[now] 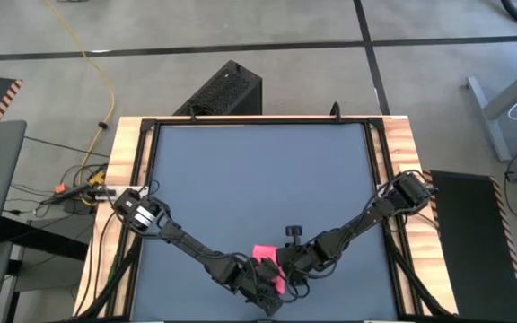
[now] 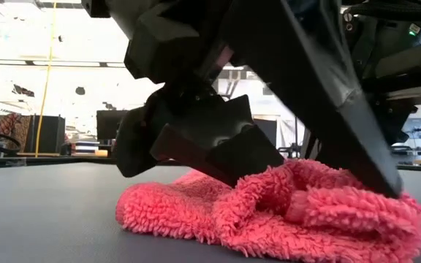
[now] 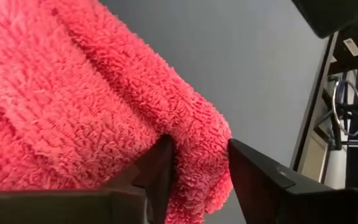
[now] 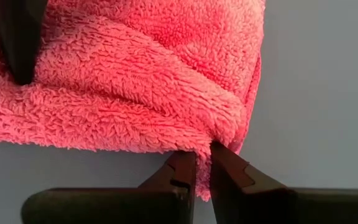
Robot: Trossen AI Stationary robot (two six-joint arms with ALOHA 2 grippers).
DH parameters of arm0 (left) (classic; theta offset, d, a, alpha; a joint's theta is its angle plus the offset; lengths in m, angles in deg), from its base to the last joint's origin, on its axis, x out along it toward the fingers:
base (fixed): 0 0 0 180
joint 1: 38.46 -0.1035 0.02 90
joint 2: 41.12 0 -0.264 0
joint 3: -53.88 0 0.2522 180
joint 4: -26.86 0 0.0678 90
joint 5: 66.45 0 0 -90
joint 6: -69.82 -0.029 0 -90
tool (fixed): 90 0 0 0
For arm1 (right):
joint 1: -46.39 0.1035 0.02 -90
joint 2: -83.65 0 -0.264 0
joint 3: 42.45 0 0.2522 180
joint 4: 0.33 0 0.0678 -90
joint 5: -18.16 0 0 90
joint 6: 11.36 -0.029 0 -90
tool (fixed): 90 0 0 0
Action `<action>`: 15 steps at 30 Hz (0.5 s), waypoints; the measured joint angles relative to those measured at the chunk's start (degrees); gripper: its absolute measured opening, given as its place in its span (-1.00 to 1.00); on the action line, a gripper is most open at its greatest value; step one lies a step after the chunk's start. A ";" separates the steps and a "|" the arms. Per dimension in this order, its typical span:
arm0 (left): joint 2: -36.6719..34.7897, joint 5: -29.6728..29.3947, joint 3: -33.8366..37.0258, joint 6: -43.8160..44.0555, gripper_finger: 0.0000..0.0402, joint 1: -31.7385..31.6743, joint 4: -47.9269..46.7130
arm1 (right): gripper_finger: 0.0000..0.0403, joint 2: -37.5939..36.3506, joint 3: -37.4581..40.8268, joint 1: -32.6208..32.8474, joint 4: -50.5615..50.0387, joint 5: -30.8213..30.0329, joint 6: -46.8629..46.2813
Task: Roll towel
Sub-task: Roll the pink towel
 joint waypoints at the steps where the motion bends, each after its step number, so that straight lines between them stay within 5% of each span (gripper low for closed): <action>1: 0.00 -0.04 0.00 0.68 -0.32 0.00 -0.24 | -0.71 -0.01 -0.07 -0.03 -0.16 -0.01 0.00; 9: 0.02 -0.41 0.13 1.28 -0.93 0.01 -1.69 | -0.71 0.01 -1.50 -0.36 -1.57 -0.36 0.00; 15: -0.04 -2.17 0.13 1.41 -0.99 0.76 -2.01 | -0.79 -0.04 -5.35 -0.59 -7.58 -0.62 0.54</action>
